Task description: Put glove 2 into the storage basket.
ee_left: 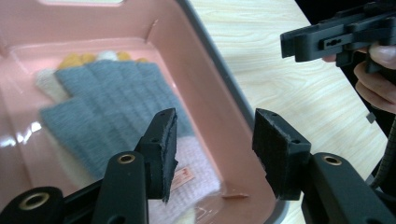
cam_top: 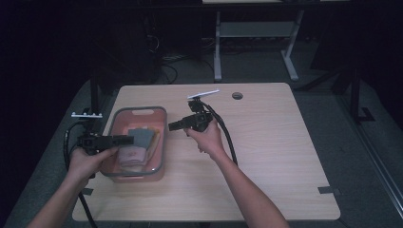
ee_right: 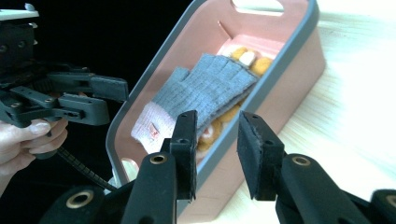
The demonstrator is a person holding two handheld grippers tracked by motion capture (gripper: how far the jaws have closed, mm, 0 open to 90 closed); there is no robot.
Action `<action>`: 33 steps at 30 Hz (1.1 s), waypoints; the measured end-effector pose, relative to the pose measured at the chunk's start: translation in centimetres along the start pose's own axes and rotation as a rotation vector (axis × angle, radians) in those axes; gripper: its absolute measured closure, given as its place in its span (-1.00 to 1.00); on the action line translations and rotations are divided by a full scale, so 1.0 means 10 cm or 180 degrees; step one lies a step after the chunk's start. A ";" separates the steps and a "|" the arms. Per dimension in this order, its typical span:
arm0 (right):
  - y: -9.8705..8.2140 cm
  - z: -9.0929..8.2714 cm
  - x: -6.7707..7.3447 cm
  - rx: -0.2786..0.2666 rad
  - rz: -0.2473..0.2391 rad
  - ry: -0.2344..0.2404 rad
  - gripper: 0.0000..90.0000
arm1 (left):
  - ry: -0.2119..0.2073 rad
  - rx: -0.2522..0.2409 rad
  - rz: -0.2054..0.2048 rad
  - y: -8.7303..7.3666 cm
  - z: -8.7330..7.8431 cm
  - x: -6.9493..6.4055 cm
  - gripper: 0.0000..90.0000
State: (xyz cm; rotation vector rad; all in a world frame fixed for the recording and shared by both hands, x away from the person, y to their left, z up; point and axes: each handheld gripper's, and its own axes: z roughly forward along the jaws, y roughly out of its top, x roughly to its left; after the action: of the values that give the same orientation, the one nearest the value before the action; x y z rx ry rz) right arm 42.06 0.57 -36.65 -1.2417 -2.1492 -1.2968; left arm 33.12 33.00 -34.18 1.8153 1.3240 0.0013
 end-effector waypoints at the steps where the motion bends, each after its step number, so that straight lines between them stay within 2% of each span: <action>1: -0.01 -0.02 -0.01 -0.0018 -0.0004 -0.0008 0.49 | -0.0009 -0.0014 0.0004 0.00 0.00 -0.02 0.09; 8: -0.05 -0.15 -0.07 -0.0068 0.0022 0.0000 0.43 | -0.0109 -0.0016 0.0040 0.03 0.06 -0.10 0.03; 33: -0.18 -0.48 -0.25 -0.0174 0.0091 -0.0072 0.26 | -0.0277 -0.0011 0.0075 0.09 0.27 -0.33 -0.18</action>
State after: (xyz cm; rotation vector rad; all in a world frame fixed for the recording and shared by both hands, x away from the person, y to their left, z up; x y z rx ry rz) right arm 41.32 -5.12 -36.78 -1.3097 -2.1168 -1.3443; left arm 33.60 28.67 -33.75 1.8077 1.2408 -0.0618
